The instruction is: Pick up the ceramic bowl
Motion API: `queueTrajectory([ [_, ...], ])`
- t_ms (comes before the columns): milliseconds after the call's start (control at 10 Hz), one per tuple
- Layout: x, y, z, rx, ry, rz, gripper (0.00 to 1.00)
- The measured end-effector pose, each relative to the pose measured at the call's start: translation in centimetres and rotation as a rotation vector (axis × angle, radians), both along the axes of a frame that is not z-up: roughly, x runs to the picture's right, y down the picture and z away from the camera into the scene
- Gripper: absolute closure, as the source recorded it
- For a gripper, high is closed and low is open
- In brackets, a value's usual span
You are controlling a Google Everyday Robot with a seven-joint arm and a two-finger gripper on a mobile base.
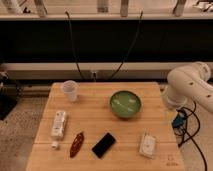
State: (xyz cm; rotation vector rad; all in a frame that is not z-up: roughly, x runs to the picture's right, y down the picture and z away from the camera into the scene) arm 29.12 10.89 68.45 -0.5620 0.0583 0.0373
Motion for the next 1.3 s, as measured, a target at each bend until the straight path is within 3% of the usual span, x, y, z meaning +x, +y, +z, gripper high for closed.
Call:
queueTrajectory([
  [100,-1.4,-0.8,1.2,0.019,-0.005,-0.060,0.20],
  [300,-2.7,-1.9,2.5,0.038,-0.011,-0.109,0.20],
  [1000,-5.2,-1.4,5.3,0.052,-0.045,-0.254,0.20],
  [1300,-7.5,-0.2,7.7,0.052,-0.088,-0.311,0.20],
])
